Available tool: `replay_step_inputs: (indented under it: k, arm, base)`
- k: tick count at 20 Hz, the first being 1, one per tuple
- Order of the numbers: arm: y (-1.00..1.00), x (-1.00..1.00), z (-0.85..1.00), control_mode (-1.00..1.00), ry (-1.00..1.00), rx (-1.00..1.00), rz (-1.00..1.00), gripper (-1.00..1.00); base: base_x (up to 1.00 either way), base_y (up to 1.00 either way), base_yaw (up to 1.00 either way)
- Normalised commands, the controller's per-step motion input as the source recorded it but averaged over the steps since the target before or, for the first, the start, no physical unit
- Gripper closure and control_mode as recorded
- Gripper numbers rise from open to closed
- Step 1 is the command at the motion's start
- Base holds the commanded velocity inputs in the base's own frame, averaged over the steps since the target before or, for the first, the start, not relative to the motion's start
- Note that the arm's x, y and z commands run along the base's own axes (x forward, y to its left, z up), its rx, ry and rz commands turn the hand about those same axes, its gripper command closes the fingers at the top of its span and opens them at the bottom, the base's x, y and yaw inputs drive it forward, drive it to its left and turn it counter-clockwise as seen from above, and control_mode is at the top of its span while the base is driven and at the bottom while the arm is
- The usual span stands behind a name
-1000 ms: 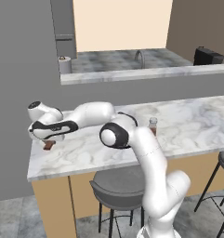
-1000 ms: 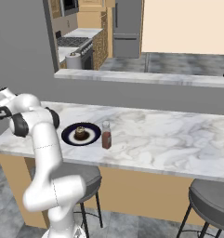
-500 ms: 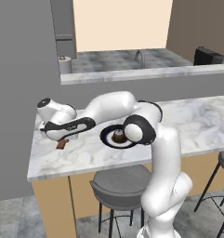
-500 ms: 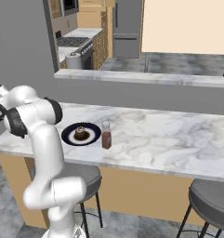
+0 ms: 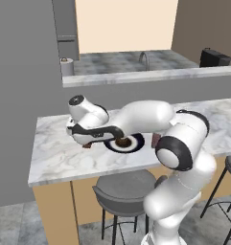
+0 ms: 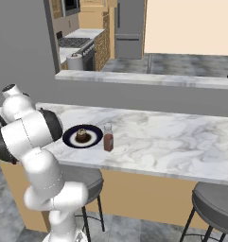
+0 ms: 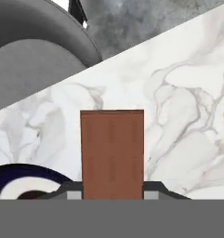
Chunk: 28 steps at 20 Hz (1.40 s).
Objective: Take the cinnamon bottle from the cabinet and place it on the dining table, next to the plate with the cupcake. Then take the chocolate from the dining counter and place it on the cupcake plate.
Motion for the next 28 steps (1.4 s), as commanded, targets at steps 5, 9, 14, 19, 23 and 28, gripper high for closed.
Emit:
replay_step_inputs:
  k: [5, 9, 14, 19, 23, 28]
  arm:
    - [-0.95, 0.06, 0.33, -1.0, 0.02, 0.04, 0.09, 1.0]
    - [-0.44, 0.36, 0.05, -1.0, 0.09, 0.01, 0.14, 1.0]
    - [-0.07, 0.48, 0.0, -1.0, 0.04, -0.02, 0.18, 1.0]
    - [-0.16, 0.27, -0.03, -1.0, 0.03, -0.04, 0.21, 1.0]
    - [-0.11, 0.01, -0.1, -1.0, 0.06, -0.05, 0.15, 1.0]
    - [-0.02, 0.02, -0.22, -1.0, 0.06, -0.05, 0.14, 1.0]
  base:
    - [0.0, 0.0, 0.0]
    - [0.0, 0.0, 0.0]
    - [0.0, 0.0, 0.0]
    - [0.0, 0.0, 0.0]
    - [0.0, 0.0, 0.0]
    - [0.0, 0.0, 0.0]
